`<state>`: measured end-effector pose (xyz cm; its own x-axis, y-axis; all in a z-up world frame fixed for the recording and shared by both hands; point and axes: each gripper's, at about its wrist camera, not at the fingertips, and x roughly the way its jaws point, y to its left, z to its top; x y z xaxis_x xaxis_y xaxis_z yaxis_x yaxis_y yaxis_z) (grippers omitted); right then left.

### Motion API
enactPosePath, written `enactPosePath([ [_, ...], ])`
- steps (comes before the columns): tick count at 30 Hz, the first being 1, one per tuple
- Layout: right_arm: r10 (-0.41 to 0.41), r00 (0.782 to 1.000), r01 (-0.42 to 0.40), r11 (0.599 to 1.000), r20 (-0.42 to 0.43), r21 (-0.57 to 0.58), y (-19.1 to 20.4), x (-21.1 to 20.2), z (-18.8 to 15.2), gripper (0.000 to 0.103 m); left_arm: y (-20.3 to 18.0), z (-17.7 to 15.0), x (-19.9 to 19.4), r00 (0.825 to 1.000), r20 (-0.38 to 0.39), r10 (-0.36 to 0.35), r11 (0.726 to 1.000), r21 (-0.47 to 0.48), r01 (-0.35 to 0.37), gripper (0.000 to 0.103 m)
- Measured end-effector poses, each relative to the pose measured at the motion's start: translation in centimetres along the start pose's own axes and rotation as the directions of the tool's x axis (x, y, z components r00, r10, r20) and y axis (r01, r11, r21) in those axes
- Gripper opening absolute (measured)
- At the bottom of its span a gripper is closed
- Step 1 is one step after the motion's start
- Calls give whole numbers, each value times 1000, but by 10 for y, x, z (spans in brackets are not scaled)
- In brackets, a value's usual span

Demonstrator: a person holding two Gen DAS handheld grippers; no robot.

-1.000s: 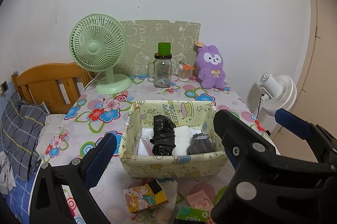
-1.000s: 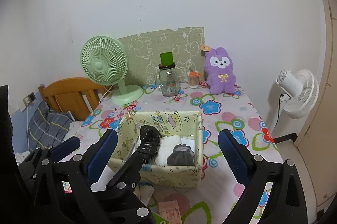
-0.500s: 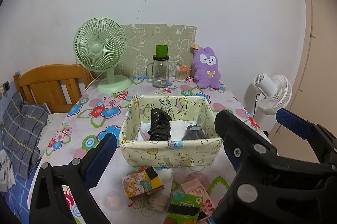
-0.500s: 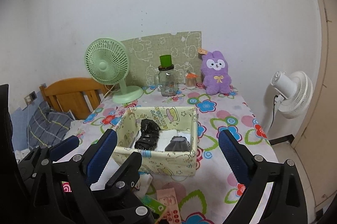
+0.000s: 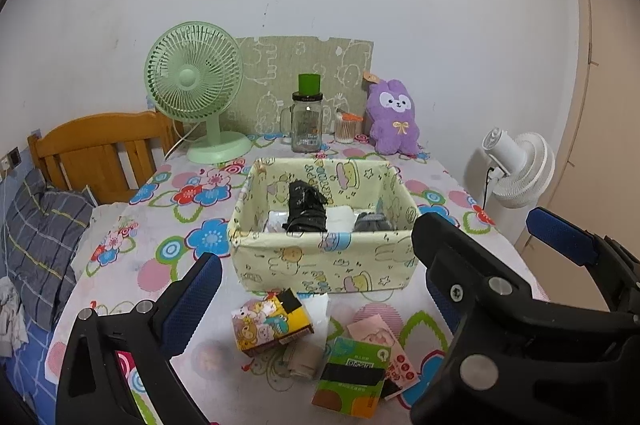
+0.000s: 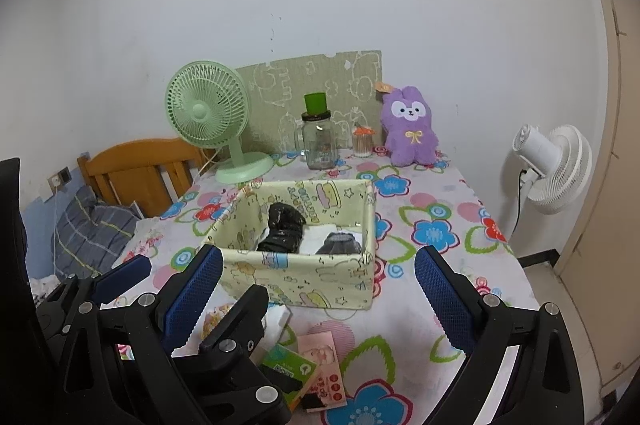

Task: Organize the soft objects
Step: 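Withdraw both tools up and out of the basket, then move both tools down toward the items lying in front of the basket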

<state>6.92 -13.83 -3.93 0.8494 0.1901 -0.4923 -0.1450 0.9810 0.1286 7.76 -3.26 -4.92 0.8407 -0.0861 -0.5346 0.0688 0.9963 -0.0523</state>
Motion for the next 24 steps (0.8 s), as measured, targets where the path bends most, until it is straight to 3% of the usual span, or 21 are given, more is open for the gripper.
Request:
enactPosePath([
  [13,-18,998,19,1000,-64,4,8,17,-29,98,11,-27,13,999,-49,20,1000,1,-20,101],
  [24,-18,993,19,1000,-113,2,20,37,-42,98,28,-39,30,994,-100,48,999,5,-48,89],
])
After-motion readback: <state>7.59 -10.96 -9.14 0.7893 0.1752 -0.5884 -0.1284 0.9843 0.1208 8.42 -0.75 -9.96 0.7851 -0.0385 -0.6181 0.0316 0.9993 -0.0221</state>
